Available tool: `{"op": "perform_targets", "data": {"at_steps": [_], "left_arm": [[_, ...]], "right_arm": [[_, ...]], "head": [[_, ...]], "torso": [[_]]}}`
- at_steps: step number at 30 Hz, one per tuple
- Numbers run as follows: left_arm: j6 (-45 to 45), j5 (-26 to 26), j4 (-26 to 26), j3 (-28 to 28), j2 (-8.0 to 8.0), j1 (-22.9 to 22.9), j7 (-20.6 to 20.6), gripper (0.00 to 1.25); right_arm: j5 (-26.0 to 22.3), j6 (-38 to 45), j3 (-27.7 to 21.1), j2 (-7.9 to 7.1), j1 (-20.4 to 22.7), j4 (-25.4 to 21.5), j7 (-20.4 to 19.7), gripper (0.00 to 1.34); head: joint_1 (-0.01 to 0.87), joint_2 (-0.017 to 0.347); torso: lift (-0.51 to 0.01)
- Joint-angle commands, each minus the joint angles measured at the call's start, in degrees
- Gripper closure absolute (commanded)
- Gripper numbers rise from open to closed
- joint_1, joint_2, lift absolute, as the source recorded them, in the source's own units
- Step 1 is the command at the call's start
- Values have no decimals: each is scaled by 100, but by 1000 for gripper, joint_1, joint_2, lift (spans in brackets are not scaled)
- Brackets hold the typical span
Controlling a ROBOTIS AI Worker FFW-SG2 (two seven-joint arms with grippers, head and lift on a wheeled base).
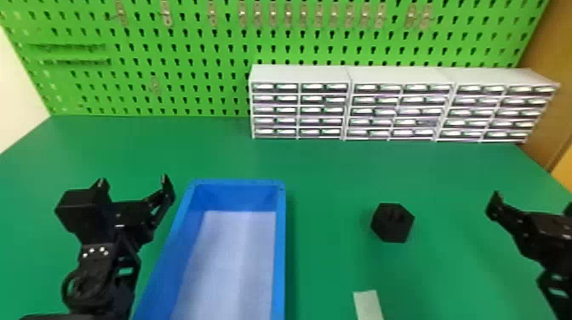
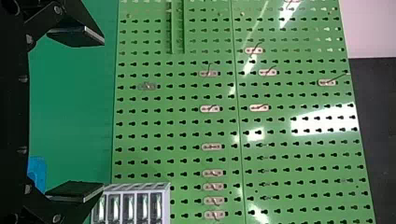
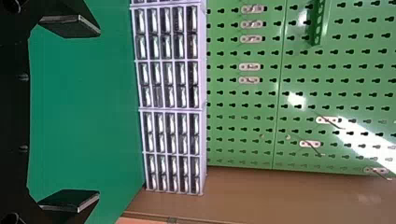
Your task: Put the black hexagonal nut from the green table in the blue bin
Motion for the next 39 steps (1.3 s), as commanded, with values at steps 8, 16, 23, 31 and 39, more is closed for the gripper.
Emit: {"op": "perform_targets", "data": {"at_steps": [8,16,23,31,39], "left_arm": [[0,1,6,-17,0,0,-1,182],[0,1,6,-17,0,0,-1,182],[0,1,6,-25,0,0,-1,182],[0,-8,6,-34,0,-9,-1,182],[0,-25,6,-52,0,-9,-1,183]], "right_arm": [[-9,0,9,-5,0,0,0,85],[-18,0,0,4,0,0,0,85],[-35,0,-17,4,-9,0,0,85],[-53,44,18,-14,-53,0,0,85],[-149,255,18,-49,-140,0,167,85]], "head": [[657,57],[657,57],[657,57],[657,57],[657,57]], "torso": [[-95],[-95],[-95],[-95],[-95]]}}
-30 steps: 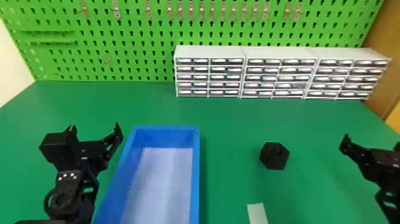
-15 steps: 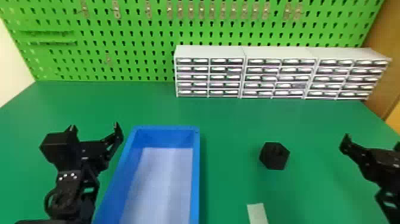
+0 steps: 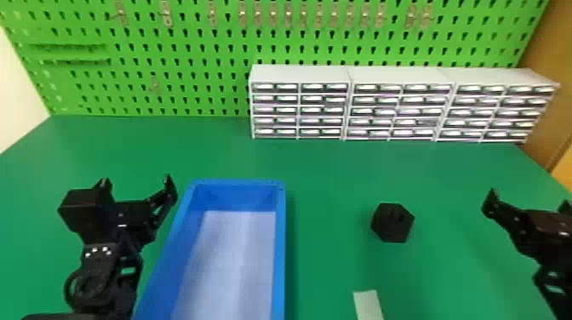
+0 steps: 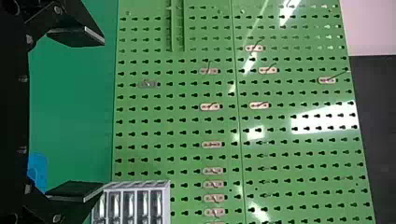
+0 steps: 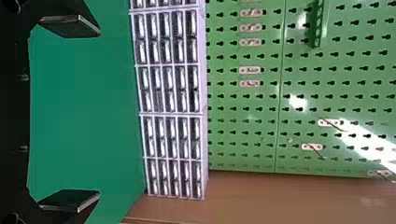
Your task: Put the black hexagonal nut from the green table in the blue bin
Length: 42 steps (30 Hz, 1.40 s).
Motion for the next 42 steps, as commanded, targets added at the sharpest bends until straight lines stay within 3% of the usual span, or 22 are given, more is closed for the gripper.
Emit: {"op": "perform_targets", "data": {"at_steps": [1,12,16,32,42], "left_arm": [[0,-6,0,2,0,-10,0,183],[0,-41,0,11,0,-28,-18,183],[0,-50,0,11,0,-37,-26,183],[0,-58,26,11,0,-54,-53,183],[0,-76,44,2,0,-90,-61,183]], "right_arm": [[-29,156,-9,-36,-93,0,149,85],[164,1211,-53,-123,-498,-176,659,85],[278,1817,-97,-220,-744,-185,1081,85],[568,3567,166,-616,-1368,-352,1661,85],[744,3953,237,-660,-1465,-360,2030,85]], "head": [[657,57],[657,57],[657,57],[657,57],[657,57]], "torso": [[-95],[-95],[-95],[-95],[-95]]}}
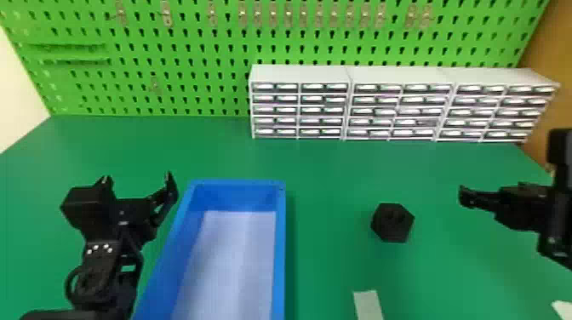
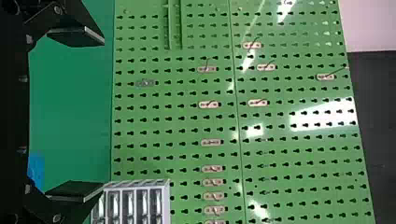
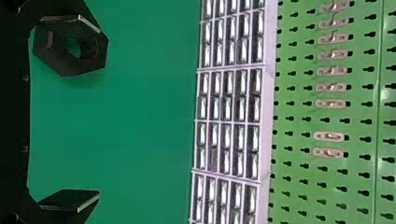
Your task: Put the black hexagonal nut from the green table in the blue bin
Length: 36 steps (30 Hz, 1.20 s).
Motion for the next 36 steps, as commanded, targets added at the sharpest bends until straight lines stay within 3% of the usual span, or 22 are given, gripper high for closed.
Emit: {"op": "perform_targets", "data": {"at_steps": [1,9,36], "left_arm": [[0,7,6,-12,0,-17,0,183],[0,7,6,-12,0,-17,-9,183],[0,-2,15,-21,0,-79,-26,183]], "right_arm": [[125,148,25,-10,-39,0,153,85],[652,473,210,-27,-224,17,786,85],[1487,1106,623,-36,-558,299,2236,85]], "head": [[657,57],[657,57],[657,57]], "torso": [[-95],[-95],[-95]]}}
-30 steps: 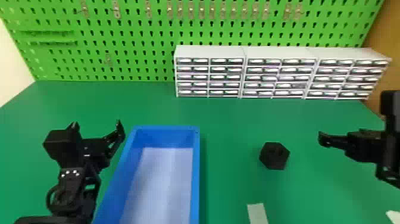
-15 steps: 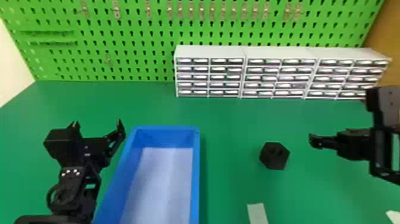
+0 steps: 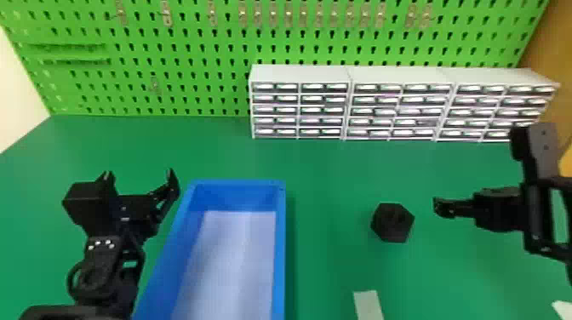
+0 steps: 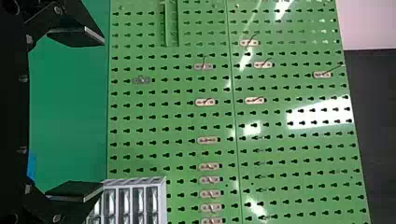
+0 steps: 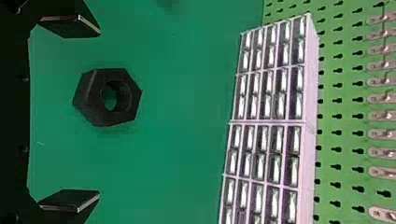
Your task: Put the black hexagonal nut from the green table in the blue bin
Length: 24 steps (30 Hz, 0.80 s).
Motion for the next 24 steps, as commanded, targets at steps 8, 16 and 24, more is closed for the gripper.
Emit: {"op": "perform_targets", "data": {"at_steps": [8,16,24], "left_arm": [[0,0,26,-18,-4,-32,1,183],[0,9,44,-27,-4,-76,-8,183],[0,9,79,-44,5,-146,-26,183]], "right_arm": [[365,215,113,-5,-41,175,462,85],[515,206,183,12,-103,281,585,85],[708,232,236,4,-156,316,770,85]], "head": [[657,57],[657,57],[657,57]], "torso": [[-95],[-95],[-95]]}}
